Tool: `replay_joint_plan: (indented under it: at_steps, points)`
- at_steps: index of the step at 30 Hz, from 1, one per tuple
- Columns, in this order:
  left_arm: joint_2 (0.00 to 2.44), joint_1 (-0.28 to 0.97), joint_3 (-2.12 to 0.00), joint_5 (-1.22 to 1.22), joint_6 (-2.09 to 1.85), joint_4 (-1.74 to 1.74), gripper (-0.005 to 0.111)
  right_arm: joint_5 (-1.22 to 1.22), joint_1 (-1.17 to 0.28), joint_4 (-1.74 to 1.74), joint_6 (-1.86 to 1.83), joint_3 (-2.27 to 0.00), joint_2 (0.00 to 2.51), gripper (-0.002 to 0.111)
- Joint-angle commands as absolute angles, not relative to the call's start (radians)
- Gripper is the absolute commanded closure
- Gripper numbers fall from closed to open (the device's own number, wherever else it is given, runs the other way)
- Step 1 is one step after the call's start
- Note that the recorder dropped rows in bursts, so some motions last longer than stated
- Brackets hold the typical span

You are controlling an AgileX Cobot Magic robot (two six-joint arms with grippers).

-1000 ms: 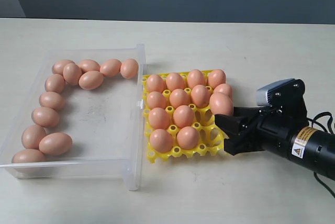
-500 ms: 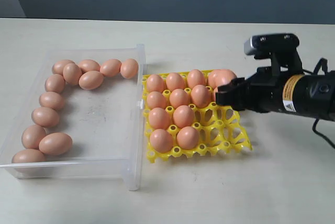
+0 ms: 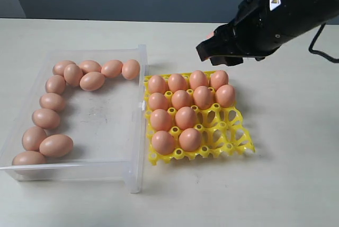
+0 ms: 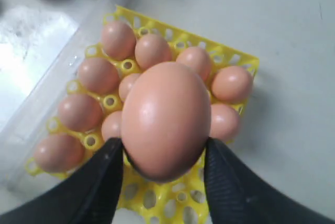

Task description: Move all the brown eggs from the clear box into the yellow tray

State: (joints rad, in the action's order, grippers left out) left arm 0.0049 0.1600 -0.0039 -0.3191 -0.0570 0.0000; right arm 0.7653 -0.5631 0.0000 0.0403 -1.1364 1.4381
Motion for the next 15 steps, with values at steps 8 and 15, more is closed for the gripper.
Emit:
replay_joint_plan:
  at_steps: [8, 15]
  points:
    - [0.000, 0.161, 0.000, -0.309, -0.054, 0.000, 0.106, 0.936, -0.559, 0.011, -0.075, -1.222, 1.750, 0.109]
    - [0.000, 0.161, 0.000, -0.309, -0.054, 0.000, 0.106, 0.936, -0.559, 0.078, -0.079, -1.222, 1.792, 0.109]
